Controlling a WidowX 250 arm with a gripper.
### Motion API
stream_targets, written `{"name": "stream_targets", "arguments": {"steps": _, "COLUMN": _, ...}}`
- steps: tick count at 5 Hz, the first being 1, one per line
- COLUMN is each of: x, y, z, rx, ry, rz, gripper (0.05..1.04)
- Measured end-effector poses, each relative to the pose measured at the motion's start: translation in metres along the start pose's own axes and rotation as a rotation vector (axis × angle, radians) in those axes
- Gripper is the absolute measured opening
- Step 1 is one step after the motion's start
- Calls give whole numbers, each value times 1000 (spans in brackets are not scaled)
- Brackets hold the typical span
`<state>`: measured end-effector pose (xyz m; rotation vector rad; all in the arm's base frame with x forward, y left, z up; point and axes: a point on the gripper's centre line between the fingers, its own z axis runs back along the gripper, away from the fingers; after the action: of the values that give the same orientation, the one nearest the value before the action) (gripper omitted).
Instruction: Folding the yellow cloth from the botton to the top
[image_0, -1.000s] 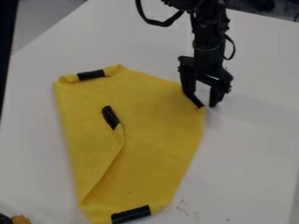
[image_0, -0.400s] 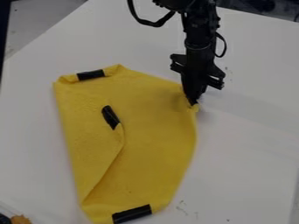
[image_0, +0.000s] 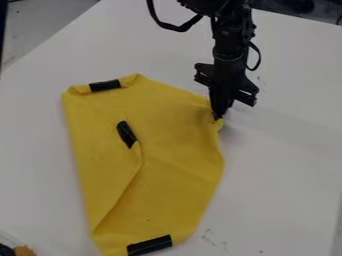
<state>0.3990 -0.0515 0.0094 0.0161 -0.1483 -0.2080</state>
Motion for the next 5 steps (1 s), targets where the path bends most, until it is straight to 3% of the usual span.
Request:
{"name": "stream_targets", "arguments": {"steps": 1, "x": 0, "y": -1, "z": 34, "rx": 92, "ry": -95, "rz": 35, "gripper": 55}}
{"name": "stream_targets", "arguments": {"steps": 2, "x": -12, "y": 17, "z": 57, "rx": 140, "ry": -165, "rz": 100, "gripper": 55}}
{"name": "stream_targets", "arguments": {"steps": 3, "x": -39, "y": 45, "z": 62, "rx": 147, "ry": -205, "rz": 221, "gripper": 54}}
{"name": "stream_targets", "arguments": {"steps": 5, "x": -97, "y": 86, "z": 40, "rx": 106, "ry": -196, "rz": 367, "gripper": 54}}
